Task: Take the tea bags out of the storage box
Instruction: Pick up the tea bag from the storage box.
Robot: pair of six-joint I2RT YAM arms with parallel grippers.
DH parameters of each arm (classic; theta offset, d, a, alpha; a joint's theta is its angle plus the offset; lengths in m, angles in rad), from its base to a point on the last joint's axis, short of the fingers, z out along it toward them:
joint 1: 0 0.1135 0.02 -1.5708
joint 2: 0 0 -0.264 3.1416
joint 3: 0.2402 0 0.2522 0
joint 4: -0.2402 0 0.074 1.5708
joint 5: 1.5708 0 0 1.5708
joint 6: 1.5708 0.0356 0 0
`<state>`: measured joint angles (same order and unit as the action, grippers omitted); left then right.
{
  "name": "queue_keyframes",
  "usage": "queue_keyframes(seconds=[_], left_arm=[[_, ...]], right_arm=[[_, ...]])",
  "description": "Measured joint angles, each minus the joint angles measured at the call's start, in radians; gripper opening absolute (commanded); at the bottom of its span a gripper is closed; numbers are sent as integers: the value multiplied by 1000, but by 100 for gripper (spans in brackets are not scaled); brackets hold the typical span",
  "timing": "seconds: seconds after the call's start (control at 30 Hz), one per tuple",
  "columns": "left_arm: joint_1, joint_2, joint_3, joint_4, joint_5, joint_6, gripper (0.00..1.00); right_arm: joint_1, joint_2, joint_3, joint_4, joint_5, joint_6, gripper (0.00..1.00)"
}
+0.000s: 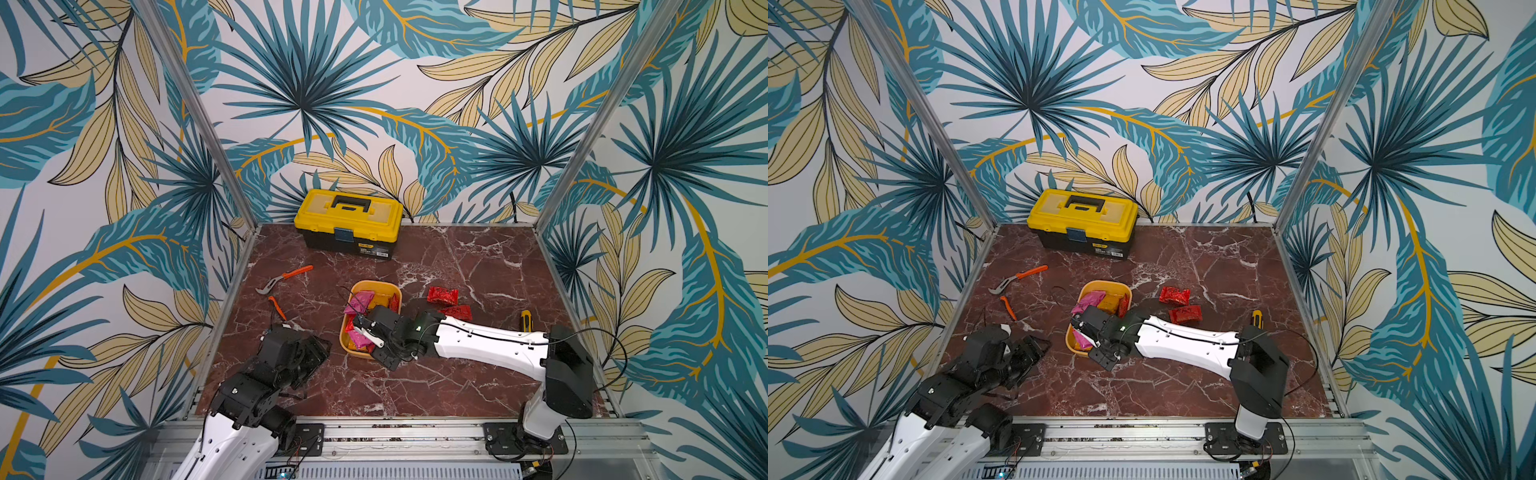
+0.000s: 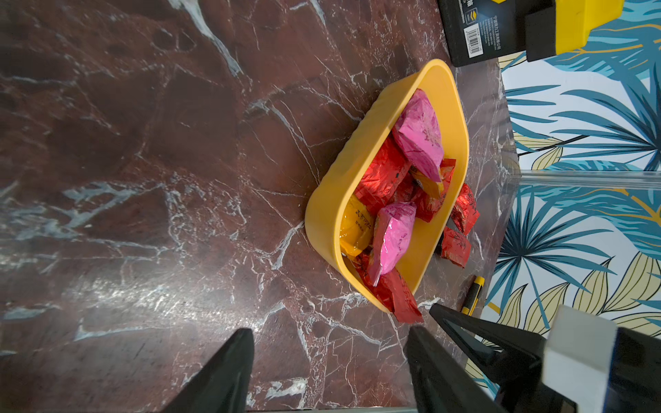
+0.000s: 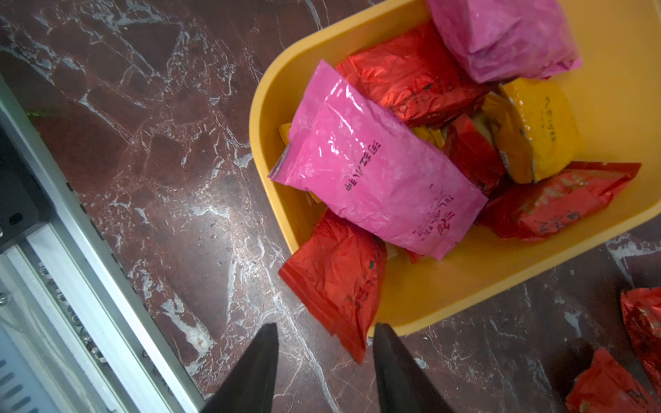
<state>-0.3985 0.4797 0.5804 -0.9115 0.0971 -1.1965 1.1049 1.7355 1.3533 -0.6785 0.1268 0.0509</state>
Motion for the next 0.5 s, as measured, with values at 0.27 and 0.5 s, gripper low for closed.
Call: queue_keyframes(seconds=[0.27,0.5], left_arm=[[1,-15,0,-13,-3,-2,74],[1,-24,0,-23,-4,-4,75]], right_arm=[[1,35,24,-7,19,-11,36],[3,61,46,-8,29,-20,29]])
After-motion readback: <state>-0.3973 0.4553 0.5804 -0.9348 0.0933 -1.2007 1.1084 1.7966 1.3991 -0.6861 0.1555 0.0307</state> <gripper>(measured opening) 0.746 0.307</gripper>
